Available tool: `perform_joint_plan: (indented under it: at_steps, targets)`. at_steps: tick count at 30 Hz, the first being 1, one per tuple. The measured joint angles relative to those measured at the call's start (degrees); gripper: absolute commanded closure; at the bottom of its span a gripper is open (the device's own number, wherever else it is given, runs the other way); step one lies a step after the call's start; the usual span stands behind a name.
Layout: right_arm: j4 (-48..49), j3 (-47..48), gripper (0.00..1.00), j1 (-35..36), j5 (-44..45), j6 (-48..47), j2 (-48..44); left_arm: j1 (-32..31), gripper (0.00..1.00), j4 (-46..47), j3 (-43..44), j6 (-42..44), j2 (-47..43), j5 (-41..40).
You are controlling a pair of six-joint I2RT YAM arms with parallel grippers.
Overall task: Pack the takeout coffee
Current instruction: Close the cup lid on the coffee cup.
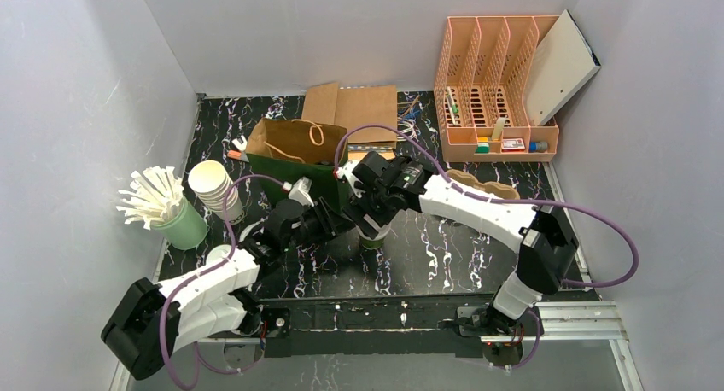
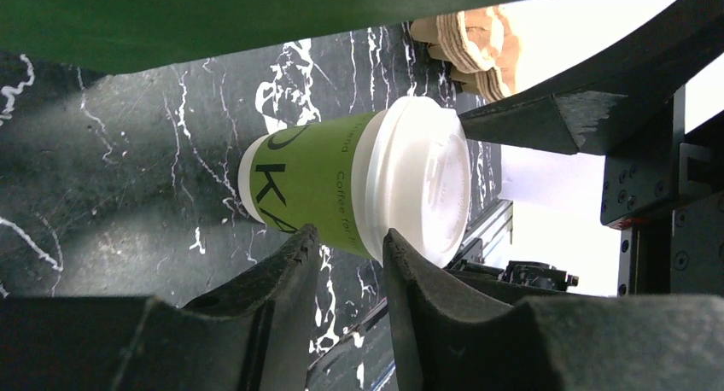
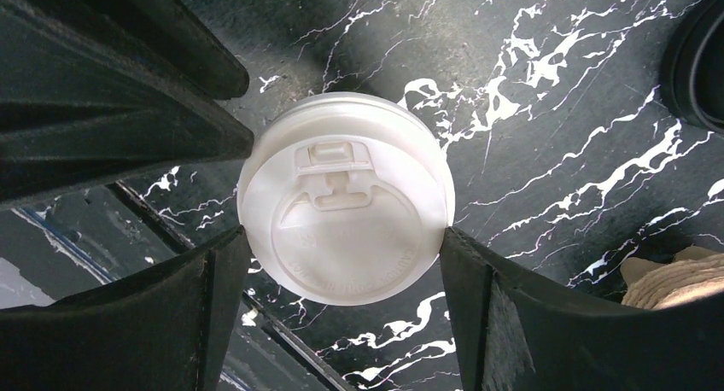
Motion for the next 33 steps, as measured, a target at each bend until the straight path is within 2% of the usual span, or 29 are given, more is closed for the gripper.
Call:
perform_joint_plan:
  at_steps: [5,9,12,21,33]
  targets:
    - [0.55,-1.53,0.14,0.85,-0.39,-0.02,-1.38,0.04,0.67,-4.85,1.68,0.83,-1.60,-0.37]
    - [0.48,-1.81,0.14,1.46,-0.46,-0.20,-1.66,0.31,0.67,-4.79,1.90,0.66,-1.57,-0.59]
    - [0.28,-1.97,0.14,2.40,-0.44,-0.42,-1.86,0.35,0.72,-3.85,1.90,0.28,-1.18,-0.66]
    - [0.44,-2.97,0.13,4.24,-0.04,-0.59,-2.73,0.37,0.80,0.15,2.03,-0.57,2.21,0.66]
    - [0.50,-3.02,0.13,4.59,-0.07,-0.52,-2.75,0.48,0.83,3.26,-0.55,-0.63,1.07,1.07]
